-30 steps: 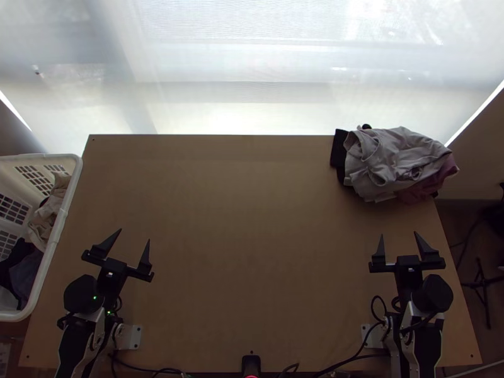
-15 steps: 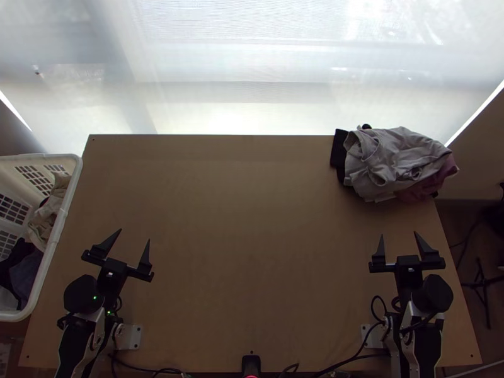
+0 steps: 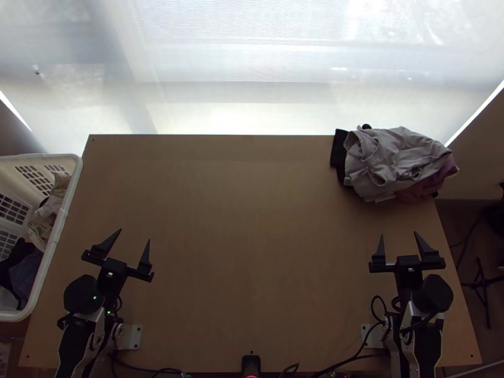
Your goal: Fold the t-shirt
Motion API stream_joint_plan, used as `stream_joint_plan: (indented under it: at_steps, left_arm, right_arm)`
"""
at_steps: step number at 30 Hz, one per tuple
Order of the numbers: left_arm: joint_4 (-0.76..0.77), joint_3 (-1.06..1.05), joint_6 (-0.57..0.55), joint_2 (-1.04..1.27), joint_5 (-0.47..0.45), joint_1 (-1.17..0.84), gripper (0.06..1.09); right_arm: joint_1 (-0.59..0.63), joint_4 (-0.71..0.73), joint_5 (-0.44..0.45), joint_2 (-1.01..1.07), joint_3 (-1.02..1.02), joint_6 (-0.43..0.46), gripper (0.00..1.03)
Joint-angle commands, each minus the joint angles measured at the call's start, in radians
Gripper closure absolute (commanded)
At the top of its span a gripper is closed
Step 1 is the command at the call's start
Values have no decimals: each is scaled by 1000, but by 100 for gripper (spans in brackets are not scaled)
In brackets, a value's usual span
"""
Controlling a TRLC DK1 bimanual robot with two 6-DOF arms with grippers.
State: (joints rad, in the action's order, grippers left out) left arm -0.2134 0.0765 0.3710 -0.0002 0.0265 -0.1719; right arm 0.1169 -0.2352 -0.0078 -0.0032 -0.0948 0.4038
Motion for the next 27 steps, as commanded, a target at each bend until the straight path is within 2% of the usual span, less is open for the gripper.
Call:
stream_joint_plan:
  at_steps: [1, 11, 14, 19, 22, 26, 27]
  left_arm:
    - [0, 0, 0, 0, 0, 0, 11]
    - [0, 0, 0, 0, 0, 0, 11]
    - [0, 0, -72, 0, 0, -29, 11]
    - [0, 0, -70, -1, -2, -37, 11]
    - [-3, 0, -57, -1, -30, -69, 11]
    - [-1, 0, -63, -1, -30, -78, 11]
    - [-1, 0, -67, -1, -30, -81, 11]
  right_arm:
    - [0, -1, 0, 0, 0, 0, 5]
    - [-28, 0, -1, 0, 0, -2, 5]
    - [-28, 0, -1, 0, 0, -2, 5]
    - [-28, 0, -1, 0, 0, -2, 5]
    - [-94, -6, -35, 2, 0, -13, 5]
    - [-172, -1, -29, 0, 0, -5, 5]
    - [-155, 4, -14, -1, 0, -2, 5]
